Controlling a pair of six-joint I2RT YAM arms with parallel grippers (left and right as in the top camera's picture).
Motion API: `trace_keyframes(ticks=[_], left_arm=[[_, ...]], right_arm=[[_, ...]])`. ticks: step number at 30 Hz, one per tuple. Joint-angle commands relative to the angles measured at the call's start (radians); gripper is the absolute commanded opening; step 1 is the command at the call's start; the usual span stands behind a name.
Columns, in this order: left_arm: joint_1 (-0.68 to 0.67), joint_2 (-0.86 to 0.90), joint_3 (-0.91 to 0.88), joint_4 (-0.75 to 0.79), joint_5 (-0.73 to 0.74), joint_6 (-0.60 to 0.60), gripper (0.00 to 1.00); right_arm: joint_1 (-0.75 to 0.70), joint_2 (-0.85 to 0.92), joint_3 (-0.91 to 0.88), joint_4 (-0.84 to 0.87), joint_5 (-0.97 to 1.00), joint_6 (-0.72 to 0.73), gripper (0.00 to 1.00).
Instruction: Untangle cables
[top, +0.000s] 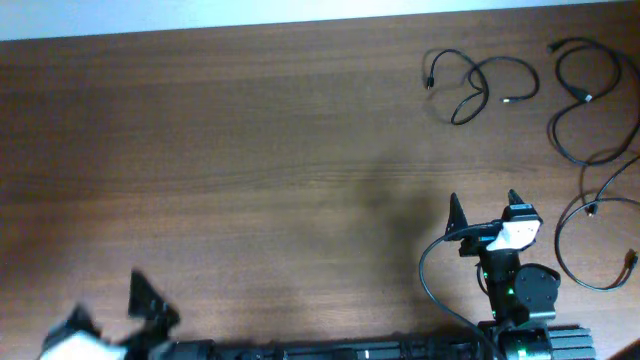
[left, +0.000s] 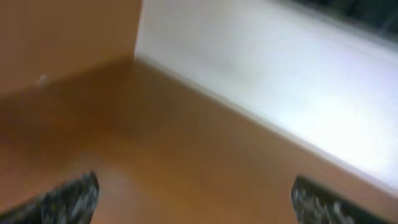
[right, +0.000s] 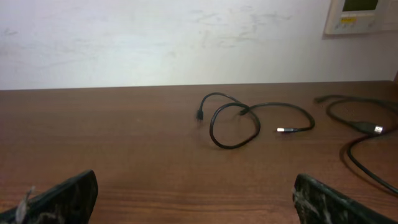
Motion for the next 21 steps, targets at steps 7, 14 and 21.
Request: trace_keyframes(ticks=[7,14,21], left_arm=[[0.006,-0.002,-0.602,0.661,0.285,0.352,0.99],[0.027,-0.003,-0.808,0.913,0.349,0.406,0.99],[0.023,-0.002,-0.81,0.913,0.374,0.507,0.99]], right_arm=[[0.005,-0.006,-0.005,-0.006,0.005,0.0,0.98],[0.005,-0.006,-0.005,-0.006,0.005,0.0,0.99],[0.005,-0.006,-0.005,-0.006,0.005,0.0,0.99]])
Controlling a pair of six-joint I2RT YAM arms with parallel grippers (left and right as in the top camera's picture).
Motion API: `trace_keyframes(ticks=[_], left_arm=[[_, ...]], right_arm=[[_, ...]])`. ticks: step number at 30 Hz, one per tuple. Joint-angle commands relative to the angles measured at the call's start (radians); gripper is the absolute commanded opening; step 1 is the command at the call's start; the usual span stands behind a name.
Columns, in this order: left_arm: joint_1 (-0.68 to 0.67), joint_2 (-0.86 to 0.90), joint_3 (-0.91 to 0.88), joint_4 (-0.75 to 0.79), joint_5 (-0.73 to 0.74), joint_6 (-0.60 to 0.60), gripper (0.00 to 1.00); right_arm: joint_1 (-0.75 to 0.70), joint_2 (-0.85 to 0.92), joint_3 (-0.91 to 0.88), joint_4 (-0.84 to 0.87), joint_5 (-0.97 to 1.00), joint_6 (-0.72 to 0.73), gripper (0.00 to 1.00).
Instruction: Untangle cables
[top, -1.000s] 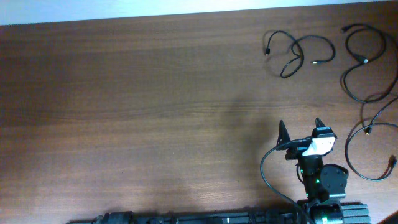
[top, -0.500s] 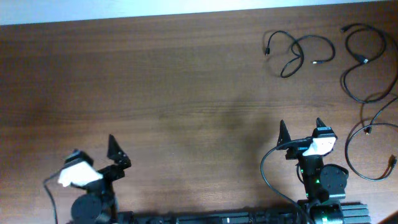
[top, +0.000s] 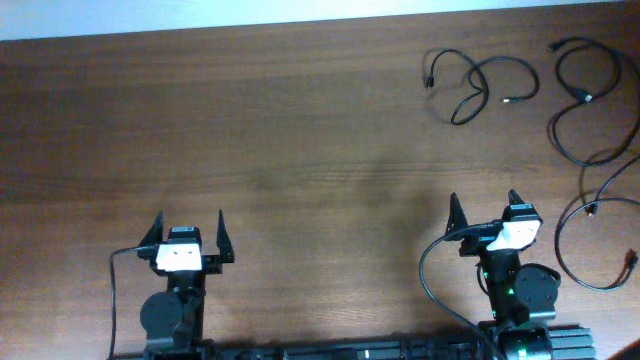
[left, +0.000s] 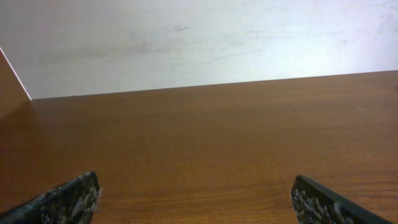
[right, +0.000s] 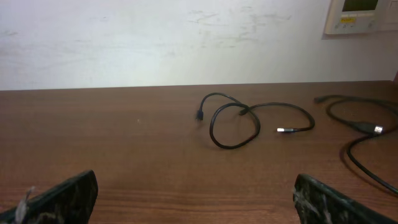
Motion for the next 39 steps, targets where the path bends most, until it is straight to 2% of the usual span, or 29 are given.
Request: trace_keyframes(ticks=[1,39], left_arm=[[0.003,-0.005,-0.01,0.001,0.014,-0.023,0.99],[0.005,-0.005,-0.01,0.003,0.014,-0.048,0.99]], right_arm=[[0.005,-0.006,-0.005,-0.006,0.005,0.0,0.99],[0.005,-0.006,-0.005,-0.006,0.005,0.0,0.99]])
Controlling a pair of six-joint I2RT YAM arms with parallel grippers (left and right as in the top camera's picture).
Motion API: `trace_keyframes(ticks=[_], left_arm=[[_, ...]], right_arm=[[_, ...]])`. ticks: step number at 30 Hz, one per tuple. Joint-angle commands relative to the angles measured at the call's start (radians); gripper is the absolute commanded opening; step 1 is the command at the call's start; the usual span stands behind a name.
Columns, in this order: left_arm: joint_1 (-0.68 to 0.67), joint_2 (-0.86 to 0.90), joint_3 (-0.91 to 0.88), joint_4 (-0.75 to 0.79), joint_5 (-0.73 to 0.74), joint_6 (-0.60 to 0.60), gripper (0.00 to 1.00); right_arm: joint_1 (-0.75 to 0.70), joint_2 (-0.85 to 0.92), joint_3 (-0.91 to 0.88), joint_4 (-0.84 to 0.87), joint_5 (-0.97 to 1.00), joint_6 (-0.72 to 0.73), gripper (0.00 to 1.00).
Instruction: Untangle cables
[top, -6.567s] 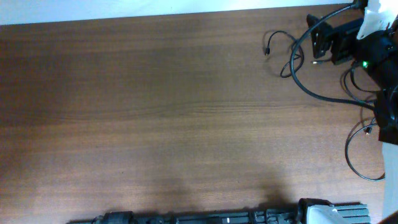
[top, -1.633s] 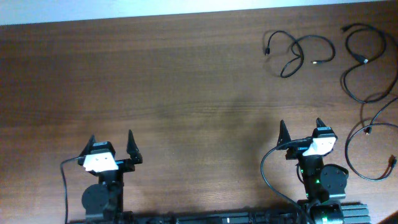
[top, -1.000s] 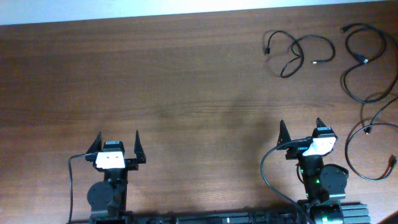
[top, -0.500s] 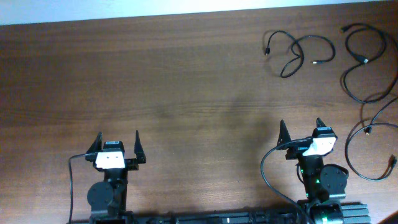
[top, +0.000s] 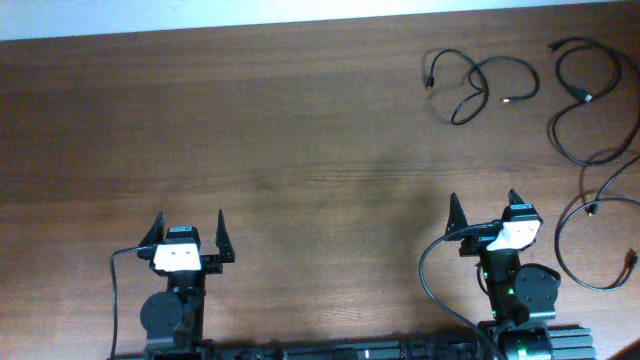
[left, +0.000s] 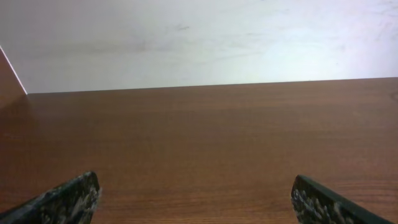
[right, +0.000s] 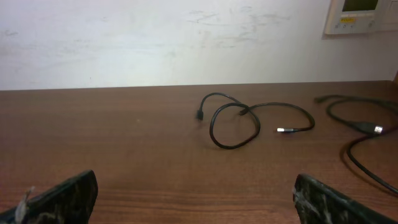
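A short black cable (top: 478, 82) lies looped on the brown table at the far right, also seen in the right wrist view as a loop with a silver plug (right: 249, 121). Longer black cables (top: 585, 95) curl along the right edge, and another cable (top: 595, 245) lies beside my right arm. My right gripper (top: 482, 212) stands open near the front edge, well short of the looped cable, nothing between its fingers (right: 62, 198). At the front left, my left gripper (top: 187, 228) is open over bare wood, its fingers (left: 65, 198) apart.
The wooden table (top: 250, 130) ends at a white wall behind (right: 155, 37). A wall panel (right: 360, 15) hangs at the upper right. The arms' own black leads (top: 430, 275) run along the front edge.
The overhead view shows nothing changed. In the left wrist view the table's far edge sits a touch more level, so that gripper has shifted very slightly.
My left arm was first at the table's bottom left corner, blurred and turned aside. By the following moment it stood upright at the front left facing the wall, and it stays there. My right arm and the cables have kept their places throughout.
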Motion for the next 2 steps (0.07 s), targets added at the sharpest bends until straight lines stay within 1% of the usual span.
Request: trace_keyframes(ticks=[1,2], left_arm=[[0.005,-0.005,-0.01,0.003,0.014,-0.01,0.99],[0.005,-0.005,-0.01,0.003,0.014,-0.01,0.99]], right_arm=[[0.005,-0.006,-0.005,-0.006,0.005,0.0,0.98],[0.005,-0.006,-0.005,-0.006,0.005,0.0,0.98]])
